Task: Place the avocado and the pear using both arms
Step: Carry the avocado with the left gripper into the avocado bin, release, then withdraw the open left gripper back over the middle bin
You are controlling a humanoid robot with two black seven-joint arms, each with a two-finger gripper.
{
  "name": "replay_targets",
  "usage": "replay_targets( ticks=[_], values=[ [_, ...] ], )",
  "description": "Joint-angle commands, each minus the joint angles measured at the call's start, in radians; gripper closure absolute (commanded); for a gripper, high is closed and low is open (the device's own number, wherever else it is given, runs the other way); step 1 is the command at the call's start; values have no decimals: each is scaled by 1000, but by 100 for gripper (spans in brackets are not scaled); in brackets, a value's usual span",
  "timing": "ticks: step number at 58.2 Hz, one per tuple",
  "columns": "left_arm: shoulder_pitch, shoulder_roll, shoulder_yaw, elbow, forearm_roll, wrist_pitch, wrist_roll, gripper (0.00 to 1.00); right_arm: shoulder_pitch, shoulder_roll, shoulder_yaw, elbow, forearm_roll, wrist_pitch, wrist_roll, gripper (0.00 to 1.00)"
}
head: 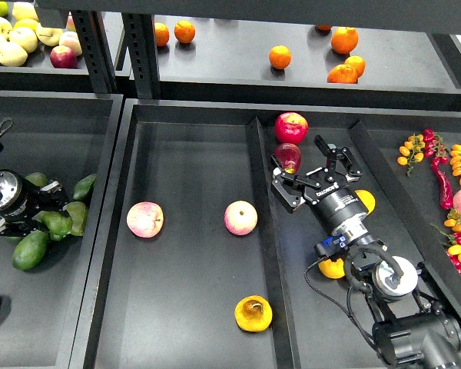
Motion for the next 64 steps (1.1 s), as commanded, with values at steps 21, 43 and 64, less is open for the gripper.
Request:
replay_targets(
  ticks=[21, 43, 64],
  values=[
    [68, -17, -37, 54, 48, 0, 0, 65, -18, 0, -1, 6, 0, 0, 0, 0],
    [77, -25, -47, 71, 66, 0, 0, 52, -20, 0, -16, 6, -2, 1, 1, 0],
    [76, -38, -47, 82, 85, 0, 0, 33, -21, 0, -16, 4, -2, 1, 1, 0]
  ],
)
